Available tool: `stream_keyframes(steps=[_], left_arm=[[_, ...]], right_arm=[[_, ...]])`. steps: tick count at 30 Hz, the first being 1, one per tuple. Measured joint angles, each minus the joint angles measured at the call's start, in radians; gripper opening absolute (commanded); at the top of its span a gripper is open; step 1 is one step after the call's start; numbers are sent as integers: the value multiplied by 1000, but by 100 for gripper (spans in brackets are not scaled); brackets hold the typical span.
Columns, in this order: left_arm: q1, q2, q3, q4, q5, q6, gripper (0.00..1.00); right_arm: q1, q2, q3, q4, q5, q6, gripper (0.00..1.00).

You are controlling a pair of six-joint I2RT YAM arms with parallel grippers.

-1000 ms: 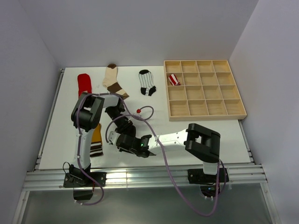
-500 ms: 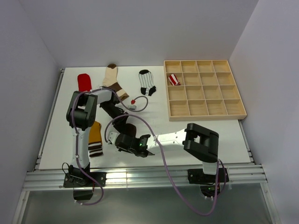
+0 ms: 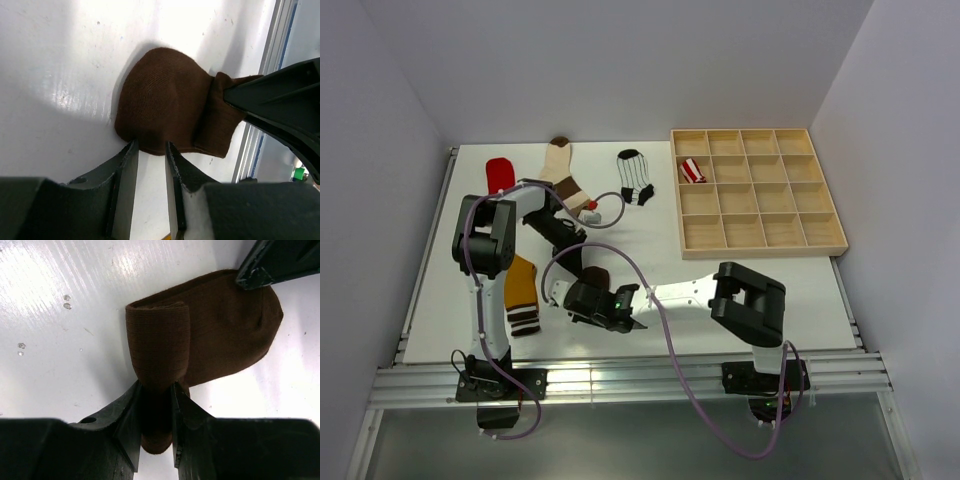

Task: Roll the socks
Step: Roll the sock at the center of the board.

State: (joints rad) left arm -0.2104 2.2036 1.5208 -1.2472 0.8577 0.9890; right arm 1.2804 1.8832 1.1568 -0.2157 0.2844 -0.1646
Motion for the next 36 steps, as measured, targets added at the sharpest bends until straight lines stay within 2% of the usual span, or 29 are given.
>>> stream_keyframes(steps=[11, 23, 27, 31, 36], left_arm=[[-3, -9, -25, 63, -42, -129, 25], [-11, -10, 0, 112, -87, -252, 23], [-12, -26, 0, 146, -97, -288, 28], [10, -74, 11, 271, -142, -384, 35], [134, -116, 112, 420, -154, -527, 37]], right_arm=[[-20, 6, 66, -104, -97, -2, 9], [-43, 110, 251, -267, -281, -43, 6], [-81, 119, 270, -277, -332, -41, 6], [-114, 119, 273, -282, -369, -34, 6], [-132, 153, 331, -335, -411, -34, 6]])
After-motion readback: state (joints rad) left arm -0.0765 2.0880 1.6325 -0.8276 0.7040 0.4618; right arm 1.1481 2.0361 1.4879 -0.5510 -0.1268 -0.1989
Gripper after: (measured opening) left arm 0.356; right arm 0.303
